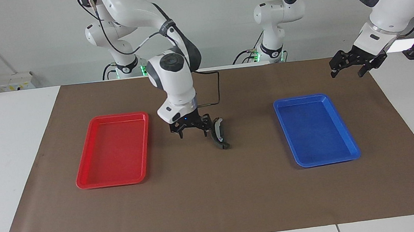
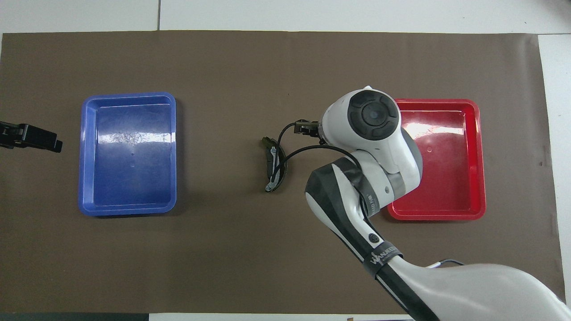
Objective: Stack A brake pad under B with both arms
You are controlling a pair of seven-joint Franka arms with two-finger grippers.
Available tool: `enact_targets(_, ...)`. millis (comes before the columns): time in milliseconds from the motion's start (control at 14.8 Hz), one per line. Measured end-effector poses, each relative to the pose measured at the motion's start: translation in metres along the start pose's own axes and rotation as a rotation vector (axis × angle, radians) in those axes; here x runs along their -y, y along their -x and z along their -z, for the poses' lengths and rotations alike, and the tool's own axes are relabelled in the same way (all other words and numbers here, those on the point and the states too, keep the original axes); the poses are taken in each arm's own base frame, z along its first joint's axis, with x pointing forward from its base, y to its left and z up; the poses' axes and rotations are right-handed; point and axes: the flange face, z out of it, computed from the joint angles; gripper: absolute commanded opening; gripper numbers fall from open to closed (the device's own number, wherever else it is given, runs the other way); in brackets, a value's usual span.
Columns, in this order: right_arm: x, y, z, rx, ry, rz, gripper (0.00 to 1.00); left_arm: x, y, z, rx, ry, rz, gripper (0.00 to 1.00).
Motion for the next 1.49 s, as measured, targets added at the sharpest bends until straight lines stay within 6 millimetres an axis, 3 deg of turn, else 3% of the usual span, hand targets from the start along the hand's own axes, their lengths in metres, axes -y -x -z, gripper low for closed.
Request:
enact_targets(135, -0.041, -0.018, 0.035, -0.003, 0.013, -0.031, 1.00, 0.000, 0.000, 0.000, 0.000, 0.000, 0.000, 1.00)
enact_targets(406, -0.134, -0.041, 0.085, 0.049, 0.063, -0.024, 1.00, 0.000, 0.000, 0.000, 0.000, 0.000, 0.000, 1.00)
enact_targets(676, -0.220, -0.041, 0.139, 0.096, 0.089, -0.038, 1.00, 0.000, 0.000, 0.000, 0.000, 0.000, 0.000, 1.00)
enact_targets(879, -0.268, -0.034, 0.175, 0.127, 0.093, 0.004, 1.00, 0.000, 0.000, 0.000, 0.000, 0.000, 0.000, 1.00)
enact_targets(1014, -0.280, -0.034, 0.197, 0.153, 0.097, 0.001, 1.00, 0.000, 0.000, 0.000, 0.000, 0.000, 0.000, 1.00)
enact_targets(1150, -0.277, -0.035, 0.216, 0.175, 0.101, 0.004, 1.00, 0.000, 0.000, 0.000, 0.000, 0.000, 0.000, 1.00)
enact_targets(1488, -0.274, -0.040, 0.219, 0.188, 0.103, 0.006, 1.00, 0.000, 0.000, 0.000, 0.000, 0.000, 0.000, 1.00)
